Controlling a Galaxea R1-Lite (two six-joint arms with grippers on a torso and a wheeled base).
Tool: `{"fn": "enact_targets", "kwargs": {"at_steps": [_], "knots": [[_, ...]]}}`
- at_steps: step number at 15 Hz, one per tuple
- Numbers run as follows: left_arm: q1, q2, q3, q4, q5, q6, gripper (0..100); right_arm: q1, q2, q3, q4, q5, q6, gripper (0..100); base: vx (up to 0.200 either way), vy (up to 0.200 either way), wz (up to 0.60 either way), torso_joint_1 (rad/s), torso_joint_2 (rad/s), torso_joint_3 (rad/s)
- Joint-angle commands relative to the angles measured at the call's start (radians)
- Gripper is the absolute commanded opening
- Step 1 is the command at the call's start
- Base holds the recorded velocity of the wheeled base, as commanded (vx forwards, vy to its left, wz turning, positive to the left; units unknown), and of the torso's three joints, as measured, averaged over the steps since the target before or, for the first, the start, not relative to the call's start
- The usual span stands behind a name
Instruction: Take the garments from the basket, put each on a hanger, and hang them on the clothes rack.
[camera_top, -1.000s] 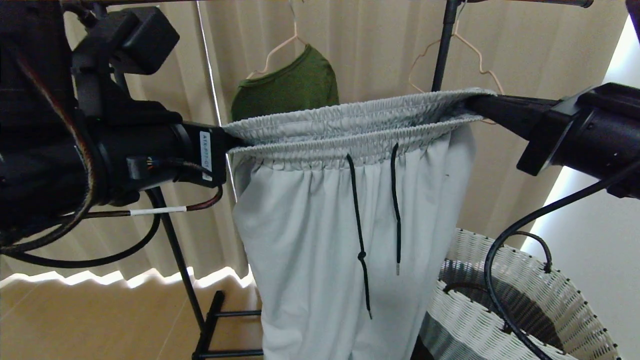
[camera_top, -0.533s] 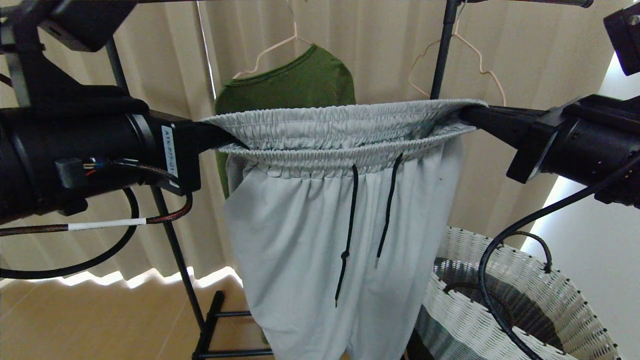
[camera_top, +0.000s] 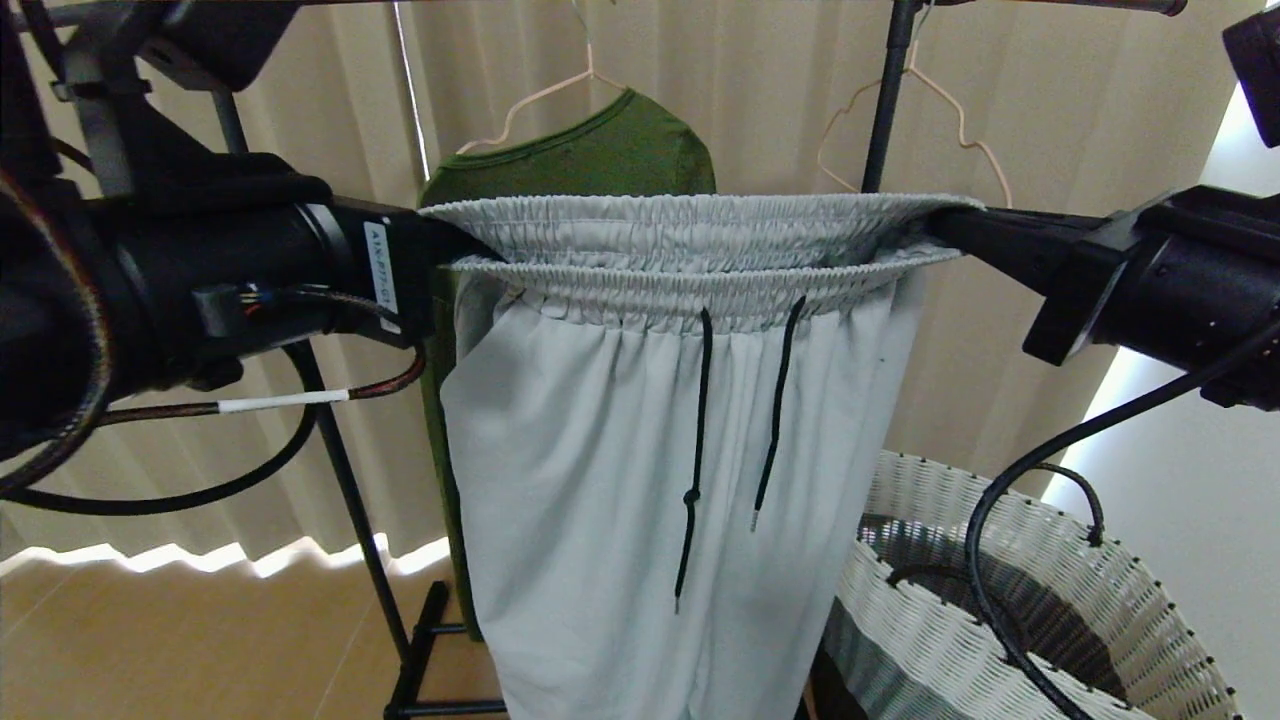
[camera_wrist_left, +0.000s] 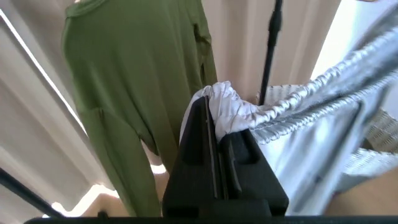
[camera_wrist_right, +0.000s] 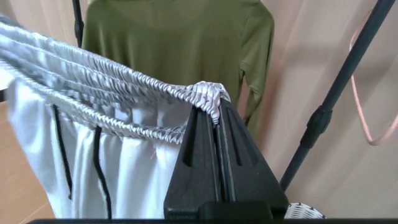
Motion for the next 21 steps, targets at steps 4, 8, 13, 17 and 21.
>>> {"fn": "enact_targets", "kwargs": {"at_steps": [4, 8, 13, 17, 21], "knots": [[0.027, 0.197, -0.071, -0.128, 0.059, 0.007, 0, 0.031, -0.116, 0.034, 0.08, 0.008, -0.002, 0, 0.0, 0.0, 0.0, 0.0, 0.0, 0.0], [0.026, 0.273, -0.094, -0.177, 0.061, 0.007, 0, 0.123, -0.178, 0.128, 0.118, 0.056, 0.001, 0, 0.0, 0.0, 0.0, 0.0, 0.0, 0.0], [0.026, 0.274, -0.091, -0.181, 0.061, 0.006, 0, 0.125, -0.195, 0.148, 0.118, 0.165, -0.002, 0, 0.0, 0.0, 0.0, 0.0, 0.0, 0.0], [0.026, 0.251, -0.071, -0.178, 0.061, 0.006, 0, 0.099, -0.178, 0.143, 0.118, 0.158, -0.036, 0, 0.0, 0.0, 0.0, 0.0, 0.0, 0.0], [0.024, 0.138, 0.007, -0.166, 0.045, 0.016, 0, -0.019, -0.074, 0.134, 0.026, 0.16, -0.071, 0, 0.0, 0.0, 0.0, 0.0, 0.0, 0.0]]}}
